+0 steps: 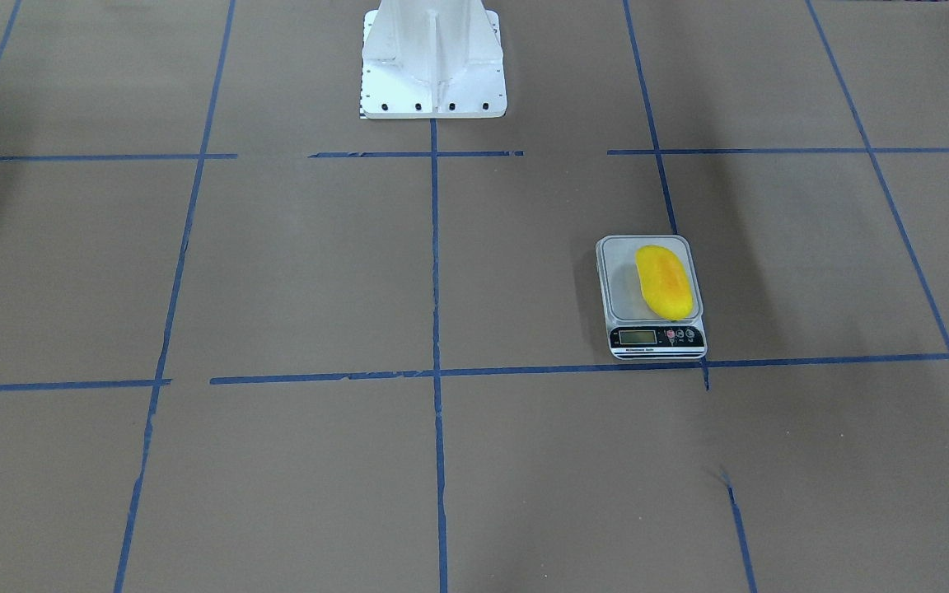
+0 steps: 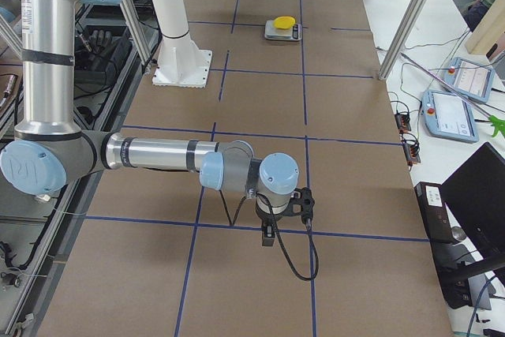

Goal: Weigh mango

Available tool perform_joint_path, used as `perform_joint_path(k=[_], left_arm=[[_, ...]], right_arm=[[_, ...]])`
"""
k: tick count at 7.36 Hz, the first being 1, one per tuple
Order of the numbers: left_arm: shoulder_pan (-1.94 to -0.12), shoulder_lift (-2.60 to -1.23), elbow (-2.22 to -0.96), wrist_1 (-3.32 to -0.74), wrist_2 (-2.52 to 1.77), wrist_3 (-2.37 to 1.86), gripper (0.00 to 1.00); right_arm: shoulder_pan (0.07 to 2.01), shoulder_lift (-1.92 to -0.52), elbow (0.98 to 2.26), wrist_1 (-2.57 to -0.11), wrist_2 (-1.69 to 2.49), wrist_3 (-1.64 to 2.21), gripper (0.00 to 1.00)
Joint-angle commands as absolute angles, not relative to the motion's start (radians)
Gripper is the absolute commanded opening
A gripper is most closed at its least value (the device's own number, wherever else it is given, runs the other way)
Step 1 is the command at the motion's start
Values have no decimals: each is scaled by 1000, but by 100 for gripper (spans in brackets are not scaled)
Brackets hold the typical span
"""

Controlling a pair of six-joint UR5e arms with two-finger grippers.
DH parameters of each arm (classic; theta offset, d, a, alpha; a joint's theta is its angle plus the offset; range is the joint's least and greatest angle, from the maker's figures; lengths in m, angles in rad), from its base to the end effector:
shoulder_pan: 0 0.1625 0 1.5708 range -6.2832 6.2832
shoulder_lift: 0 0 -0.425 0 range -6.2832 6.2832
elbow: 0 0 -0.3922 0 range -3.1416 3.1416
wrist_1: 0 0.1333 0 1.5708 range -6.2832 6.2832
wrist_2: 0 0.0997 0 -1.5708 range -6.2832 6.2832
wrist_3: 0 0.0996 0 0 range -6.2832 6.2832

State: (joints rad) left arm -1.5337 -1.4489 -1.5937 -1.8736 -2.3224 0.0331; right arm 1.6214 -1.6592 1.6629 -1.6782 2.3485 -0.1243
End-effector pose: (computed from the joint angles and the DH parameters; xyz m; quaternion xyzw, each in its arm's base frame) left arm -0.0485 -0.4531 0.6742 0.0939 0.3653 0.0698 0.9235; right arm 0.0859 -0.4427 0.6653 -0.0147 -0.3814 -0.0144 0.9242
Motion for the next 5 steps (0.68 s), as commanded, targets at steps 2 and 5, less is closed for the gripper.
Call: perform_joint_path(k=[2,5], left_arm=[[-1615,-1442,-1668,-1709,-2379,99,100],[-1626,-1457,-1783,-1530,-2375,100,100]], right_arm=[[1621,-1658,1663,-1678,2349,-124,100],[1621,-1660,1663,-1678,2349,-124,100]])
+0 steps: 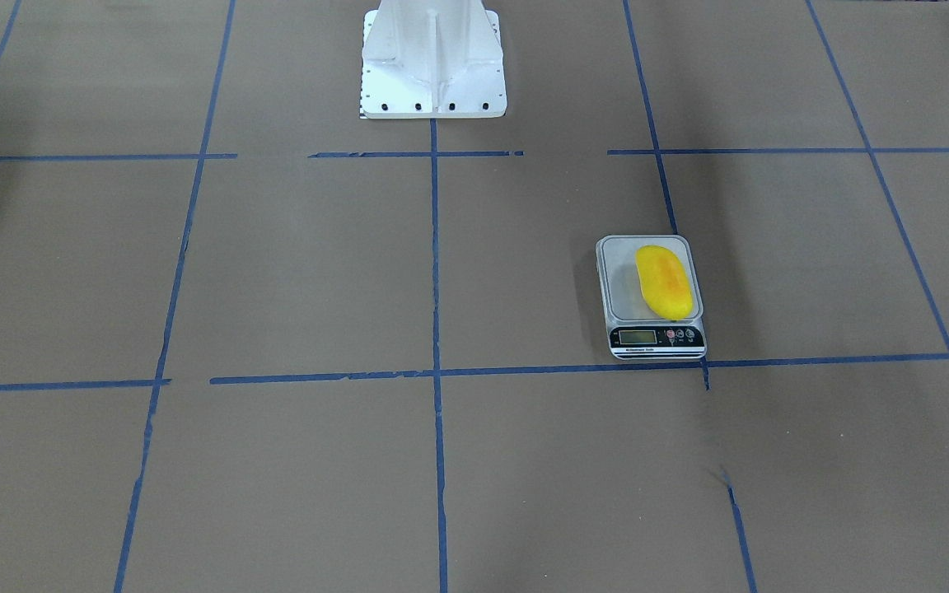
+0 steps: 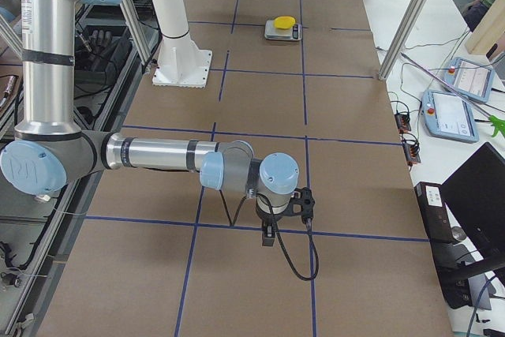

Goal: Weigh mango

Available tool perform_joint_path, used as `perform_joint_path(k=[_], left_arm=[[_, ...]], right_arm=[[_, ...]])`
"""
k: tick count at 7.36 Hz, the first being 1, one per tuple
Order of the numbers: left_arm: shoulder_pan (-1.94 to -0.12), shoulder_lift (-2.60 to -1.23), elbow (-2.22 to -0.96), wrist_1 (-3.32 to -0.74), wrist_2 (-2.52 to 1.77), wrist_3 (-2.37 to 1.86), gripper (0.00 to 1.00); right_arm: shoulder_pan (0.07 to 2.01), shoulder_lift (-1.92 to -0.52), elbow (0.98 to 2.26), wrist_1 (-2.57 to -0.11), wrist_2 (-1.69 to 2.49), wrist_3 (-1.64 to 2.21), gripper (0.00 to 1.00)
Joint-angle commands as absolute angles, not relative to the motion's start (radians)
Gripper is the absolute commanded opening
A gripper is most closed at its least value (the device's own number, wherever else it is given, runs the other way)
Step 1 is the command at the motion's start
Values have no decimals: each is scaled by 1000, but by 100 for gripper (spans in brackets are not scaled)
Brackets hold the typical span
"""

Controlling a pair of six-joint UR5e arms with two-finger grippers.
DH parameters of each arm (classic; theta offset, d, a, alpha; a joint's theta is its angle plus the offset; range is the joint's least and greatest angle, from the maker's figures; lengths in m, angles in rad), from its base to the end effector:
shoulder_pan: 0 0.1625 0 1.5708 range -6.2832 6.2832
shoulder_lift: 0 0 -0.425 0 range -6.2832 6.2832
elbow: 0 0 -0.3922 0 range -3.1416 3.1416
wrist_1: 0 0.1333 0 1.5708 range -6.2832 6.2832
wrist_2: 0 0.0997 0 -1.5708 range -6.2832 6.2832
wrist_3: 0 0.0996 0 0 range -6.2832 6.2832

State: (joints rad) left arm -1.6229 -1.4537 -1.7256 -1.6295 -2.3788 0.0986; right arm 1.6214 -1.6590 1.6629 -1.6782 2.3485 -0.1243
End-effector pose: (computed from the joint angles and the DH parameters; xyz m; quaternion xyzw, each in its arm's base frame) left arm -0.0846 -0.4443 0.6287 0.0737 0.3882 0.0403 0.9177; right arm 0.0859 -0.4428 0.6652 -0.0146 -0.3814 -0.0144 0.9242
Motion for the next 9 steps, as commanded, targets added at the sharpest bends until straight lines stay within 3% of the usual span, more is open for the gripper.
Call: perform_joint_path(k=[1,6,8,9], left_arm=[[-1626,-1456,-1787,-1528,-2372,100,100],[-1628,-1447,-1770,-1536,-2368,101,100],[-1658,-1440,-1818,-1531,-2372,100,100],[-1658,-1446,-1771,-1535,-2370,100,100]], right_arm=[[1621,-1660,1663,-1678,2349,-124,100],[1621,-1660,1663,-1678,2349,-124,100],[1621,-1660,1663,-1678,2349,-124,100],[1621,-1660,1663,-1678,2349,-124,100]])
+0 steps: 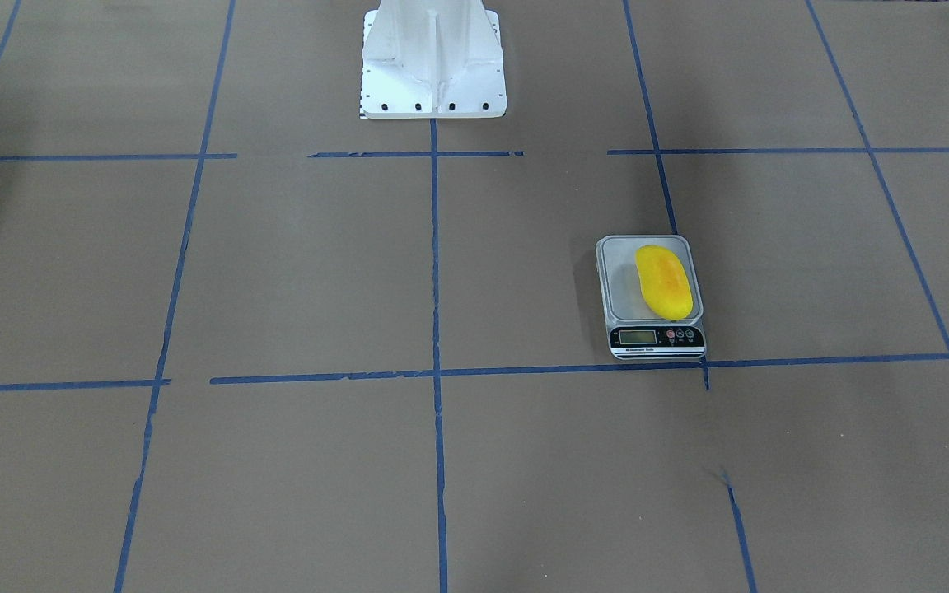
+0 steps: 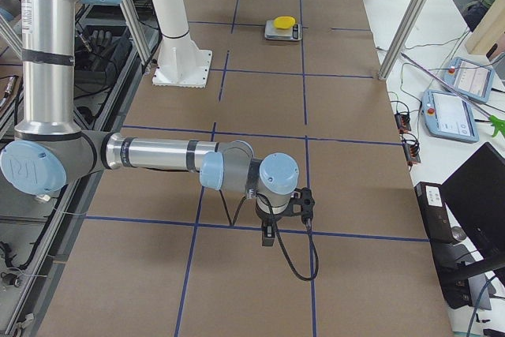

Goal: Weigh mango

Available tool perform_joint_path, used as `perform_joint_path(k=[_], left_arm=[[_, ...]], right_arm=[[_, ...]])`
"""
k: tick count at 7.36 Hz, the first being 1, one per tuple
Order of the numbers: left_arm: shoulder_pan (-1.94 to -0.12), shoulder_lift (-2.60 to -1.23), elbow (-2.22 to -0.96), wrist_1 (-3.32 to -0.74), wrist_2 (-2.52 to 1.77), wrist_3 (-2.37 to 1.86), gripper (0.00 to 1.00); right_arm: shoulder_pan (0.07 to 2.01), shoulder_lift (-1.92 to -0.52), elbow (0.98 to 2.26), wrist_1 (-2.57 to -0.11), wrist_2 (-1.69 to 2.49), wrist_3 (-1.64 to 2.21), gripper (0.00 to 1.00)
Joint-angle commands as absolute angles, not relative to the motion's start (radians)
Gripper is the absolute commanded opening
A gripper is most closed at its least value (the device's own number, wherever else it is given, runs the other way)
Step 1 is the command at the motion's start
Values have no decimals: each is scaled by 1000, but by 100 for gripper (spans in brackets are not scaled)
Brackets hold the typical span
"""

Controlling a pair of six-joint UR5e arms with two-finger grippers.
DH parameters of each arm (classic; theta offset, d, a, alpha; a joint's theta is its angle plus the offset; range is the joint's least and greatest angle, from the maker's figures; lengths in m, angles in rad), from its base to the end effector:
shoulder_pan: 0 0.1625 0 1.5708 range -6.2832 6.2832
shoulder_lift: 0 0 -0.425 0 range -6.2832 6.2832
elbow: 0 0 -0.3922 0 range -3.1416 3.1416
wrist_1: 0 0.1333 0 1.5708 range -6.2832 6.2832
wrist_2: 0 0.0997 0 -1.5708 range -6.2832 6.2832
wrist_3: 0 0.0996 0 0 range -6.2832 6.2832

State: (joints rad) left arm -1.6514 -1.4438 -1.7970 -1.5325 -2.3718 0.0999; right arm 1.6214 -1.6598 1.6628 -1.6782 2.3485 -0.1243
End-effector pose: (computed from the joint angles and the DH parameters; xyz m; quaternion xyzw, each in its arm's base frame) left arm -0.0970 -0.4338 0.6084 0.0630 0.3856 0.0208 0.9203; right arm 0.0859 -0.4424 0.6656 -0.0150 -0.3814 -0.0143 0.9242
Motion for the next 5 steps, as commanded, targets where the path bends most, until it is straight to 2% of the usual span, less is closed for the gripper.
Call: perform_joint_path(k=[1,5], left_arm=[[-1660,-1440,-1761,-1536,-2370,101,100],[-1660,-1443,-1729,-1540,-2375,98,100]], right_arm=[[1621,-1660,1663,-1678,2349,-124,100],[1621,-1658,1663,-1678,2349,-124,100]])
